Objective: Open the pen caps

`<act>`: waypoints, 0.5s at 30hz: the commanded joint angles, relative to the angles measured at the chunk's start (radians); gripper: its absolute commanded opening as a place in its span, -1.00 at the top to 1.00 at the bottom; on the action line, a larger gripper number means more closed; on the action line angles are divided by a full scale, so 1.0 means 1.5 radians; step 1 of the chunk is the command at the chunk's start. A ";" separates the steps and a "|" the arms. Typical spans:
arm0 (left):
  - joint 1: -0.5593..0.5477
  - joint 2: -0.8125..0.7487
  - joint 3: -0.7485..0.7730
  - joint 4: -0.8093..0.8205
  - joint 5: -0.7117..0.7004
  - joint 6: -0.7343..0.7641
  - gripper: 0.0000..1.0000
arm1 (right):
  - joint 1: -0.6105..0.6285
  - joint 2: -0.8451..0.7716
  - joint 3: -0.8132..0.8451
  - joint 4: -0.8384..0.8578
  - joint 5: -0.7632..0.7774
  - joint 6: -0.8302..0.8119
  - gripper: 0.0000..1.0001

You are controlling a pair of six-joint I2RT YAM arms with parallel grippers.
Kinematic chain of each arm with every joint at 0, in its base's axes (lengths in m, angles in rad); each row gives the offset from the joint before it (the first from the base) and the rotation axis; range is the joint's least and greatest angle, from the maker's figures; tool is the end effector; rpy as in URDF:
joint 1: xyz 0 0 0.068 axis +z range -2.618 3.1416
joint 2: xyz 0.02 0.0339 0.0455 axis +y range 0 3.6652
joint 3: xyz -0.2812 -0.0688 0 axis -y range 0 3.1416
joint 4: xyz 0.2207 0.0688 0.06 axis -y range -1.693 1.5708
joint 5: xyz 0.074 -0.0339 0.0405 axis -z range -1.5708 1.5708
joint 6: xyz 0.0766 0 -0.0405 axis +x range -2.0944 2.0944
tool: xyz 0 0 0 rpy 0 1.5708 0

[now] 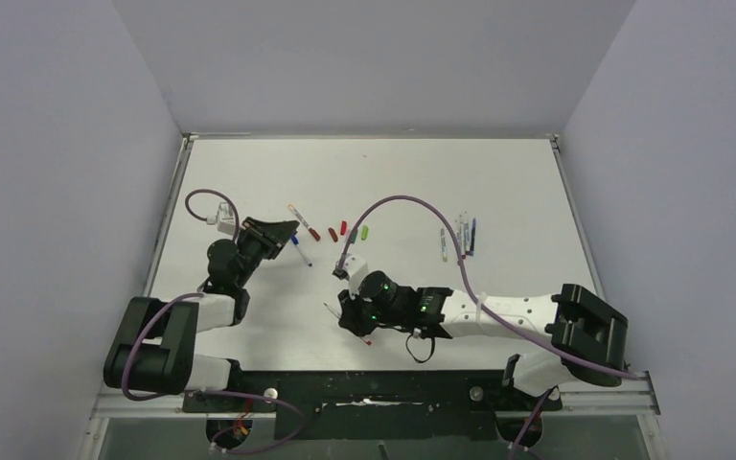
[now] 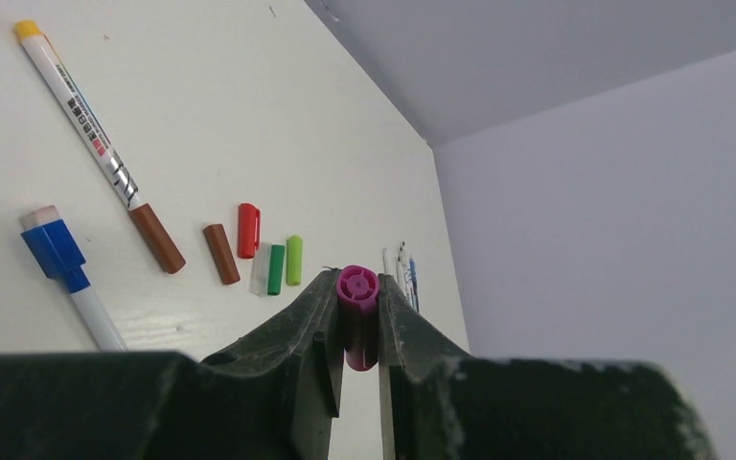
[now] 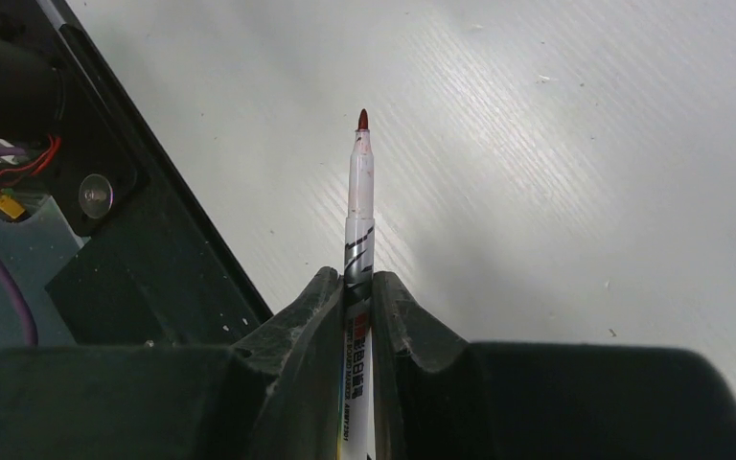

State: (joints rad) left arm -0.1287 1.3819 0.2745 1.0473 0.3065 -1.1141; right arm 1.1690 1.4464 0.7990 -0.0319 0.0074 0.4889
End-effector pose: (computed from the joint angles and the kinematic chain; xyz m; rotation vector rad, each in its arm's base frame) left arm 0.2611 -0.0571 0.2103 -0.6037 1.6628 -1.1795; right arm 0.1235 0.2892 0.2127 -0.7973 2.2664 0.8403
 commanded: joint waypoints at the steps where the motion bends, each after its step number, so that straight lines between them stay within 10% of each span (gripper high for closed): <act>1: 0.005 -0.022 0.004 0.024 -0.034 0.020 0.99 | 0.000 -0.054 -0.004 -0.010 0.028 0.019 1.00; 15: 0.007 -0.014 0.011 0.009 -0.030 0.018 0.99 | -0.177 -0.136 0.148 -0.294 0.286 -0.001 1.00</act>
State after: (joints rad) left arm -0.1272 1.3724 0.2745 1.0267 0.2676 -1.1049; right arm 1.0000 1.2682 0.9321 -0.3679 0.2642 0.5030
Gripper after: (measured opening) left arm 0.153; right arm 0.143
